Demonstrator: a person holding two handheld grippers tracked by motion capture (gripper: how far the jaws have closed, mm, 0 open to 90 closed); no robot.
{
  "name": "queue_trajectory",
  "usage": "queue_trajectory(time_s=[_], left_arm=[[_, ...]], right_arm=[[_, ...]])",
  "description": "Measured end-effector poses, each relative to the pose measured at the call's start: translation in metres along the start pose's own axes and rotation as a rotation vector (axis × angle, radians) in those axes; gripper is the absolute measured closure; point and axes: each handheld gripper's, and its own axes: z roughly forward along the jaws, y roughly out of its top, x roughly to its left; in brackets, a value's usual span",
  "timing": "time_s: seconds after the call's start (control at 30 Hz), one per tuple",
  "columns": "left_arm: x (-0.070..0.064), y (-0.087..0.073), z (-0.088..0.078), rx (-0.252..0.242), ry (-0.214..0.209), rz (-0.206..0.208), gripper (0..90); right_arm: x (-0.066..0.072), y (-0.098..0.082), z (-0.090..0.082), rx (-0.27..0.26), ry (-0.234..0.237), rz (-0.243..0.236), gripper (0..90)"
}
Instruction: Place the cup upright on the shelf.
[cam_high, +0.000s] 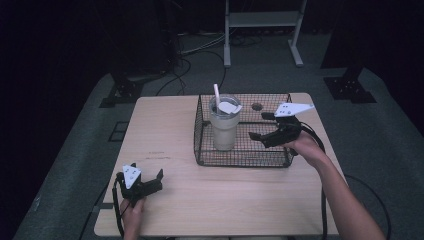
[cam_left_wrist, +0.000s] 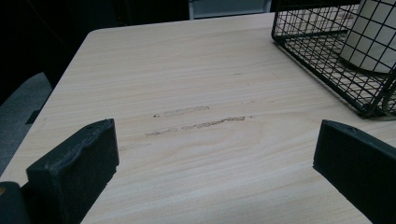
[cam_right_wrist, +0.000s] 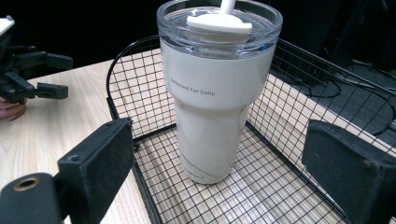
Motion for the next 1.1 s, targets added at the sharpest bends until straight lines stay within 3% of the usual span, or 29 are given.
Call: queue_trajectory(time_s=[0.3,1.1], left_arm=[[0.0,0.0,0.0,0.002,0.001,-0.002,0.0],[0.0,0.0,0.0,0.008,0.002,0.001,0.0]], right_arm=[[0.004,-0.012,-0.014,-0.014,0.003,0.023,8.5],[0.025,-0.052,-0.035,0.018,0.042,0.036,8.5]])
